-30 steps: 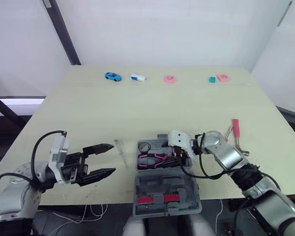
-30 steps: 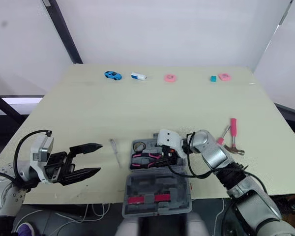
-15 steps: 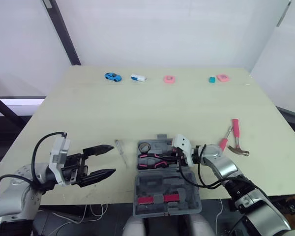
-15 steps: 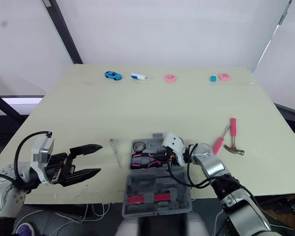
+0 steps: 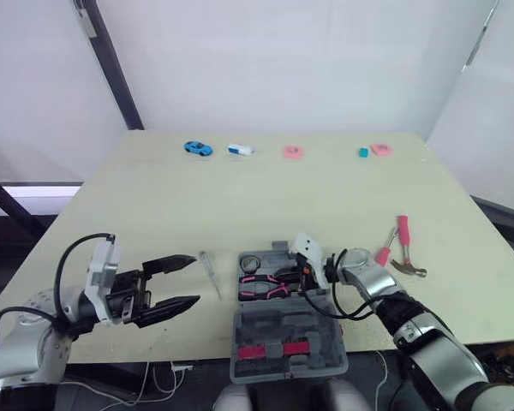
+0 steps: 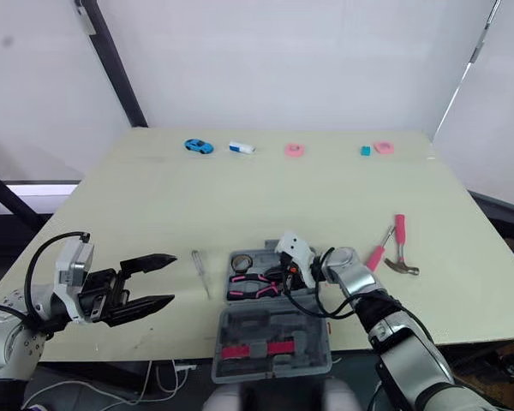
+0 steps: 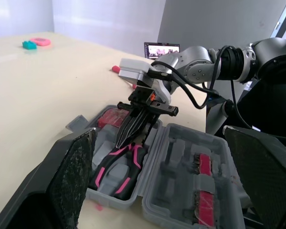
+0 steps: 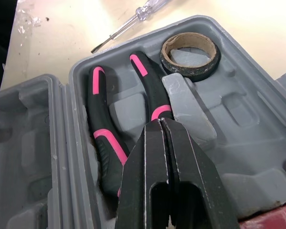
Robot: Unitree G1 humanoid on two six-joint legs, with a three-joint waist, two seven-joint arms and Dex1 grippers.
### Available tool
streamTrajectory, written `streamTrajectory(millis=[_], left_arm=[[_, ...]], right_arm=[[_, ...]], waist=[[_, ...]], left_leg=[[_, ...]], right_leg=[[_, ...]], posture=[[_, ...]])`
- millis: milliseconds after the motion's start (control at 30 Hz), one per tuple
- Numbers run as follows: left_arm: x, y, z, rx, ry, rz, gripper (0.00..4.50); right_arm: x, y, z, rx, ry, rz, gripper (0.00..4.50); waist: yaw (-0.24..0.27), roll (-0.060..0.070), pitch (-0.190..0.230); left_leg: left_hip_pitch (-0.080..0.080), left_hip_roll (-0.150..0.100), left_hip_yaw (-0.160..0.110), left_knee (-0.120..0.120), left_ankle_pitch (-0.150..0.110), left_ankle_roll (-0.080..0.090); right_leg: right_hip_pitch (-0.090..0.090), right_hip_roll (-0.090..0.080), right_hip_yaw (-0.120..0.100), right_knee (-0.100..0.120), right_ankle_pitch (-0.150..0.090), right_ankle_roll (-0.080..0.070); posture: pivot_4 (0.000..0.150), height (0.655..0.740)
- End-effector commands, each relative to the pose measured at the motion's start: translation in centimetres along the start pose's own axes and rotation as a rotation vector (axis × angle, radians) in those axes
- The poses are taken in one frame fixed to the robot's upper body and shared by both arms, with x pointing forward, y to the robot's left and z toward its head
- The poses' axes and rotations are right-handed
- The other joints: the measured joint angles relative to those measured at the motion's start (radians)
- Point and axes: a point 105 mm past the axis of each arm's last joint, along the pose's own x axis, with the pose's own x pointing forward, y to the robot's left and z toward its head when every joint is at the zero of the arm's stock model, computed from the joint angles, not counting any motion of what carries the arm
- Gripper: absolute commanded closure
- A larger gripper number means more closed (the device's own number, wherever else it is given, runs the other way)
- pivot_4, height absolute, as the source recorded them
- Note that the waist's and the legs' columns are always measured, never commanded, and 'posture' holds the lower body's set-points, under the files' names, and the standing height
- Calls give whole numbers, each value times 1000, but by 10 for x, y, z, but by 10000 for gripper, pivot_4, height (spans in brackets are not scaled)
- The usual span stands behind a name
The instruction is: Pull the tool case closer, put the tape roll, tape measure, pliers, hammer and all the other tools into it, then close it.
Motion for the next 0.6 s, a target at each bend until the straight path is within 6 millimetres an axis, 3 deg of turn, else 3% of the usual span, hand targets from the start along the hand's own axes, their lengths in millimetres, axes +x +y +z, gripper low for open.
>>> streamTrajectory(millis=[33,200,267,333,400,600], left_arm=[[0,-2,1,25,5,-4,0],[0,-3,-4,13,16,7,0],[-1,0,-8,22,30,31,0],[-1,6,-15,34,41,95,0],[-2,11,-19,38,34,145,0],[3,19,-28,30,-1,283,0]], right_arm=[[-1,22,-98,157,369,26,44827],[-1,20,-98,142,368,8,44827],[2,14,-79,119,270,-10,44827],[1,2,-35,80,40,-67,44827],[-6,-2,-5,49,-99,-83,44827],[-38,-4,38,-51,-318,-175,44827]], waist=[[0,3,-6],[0,8,-19],[0,10,-21],[0,10,-21],[0,11,-19],[3,11,-5]], left_leg=[[0,0,0,0,0,0],[2,0,-1,-5,0,0],[3,0,-2,-6,0,0],[3,0,-3,-6,0,0],[2,0,-4,-8,0,0],[-11,-2,-3,-11,0,0]], right_leg=[[0,0,0,0,0,0],[0,-2,1,-2,0,0],[0,-2,1,-3,-1,0],[0,-3,1,-3,-1,0],[-1,-4,1,-4,-1,0],[-10,-4,0,-9,2,-4]], posture=[[1500,7400],[1500,7400],[1500,7400],[1500,7400],[1500,7400],[1500,7400]])
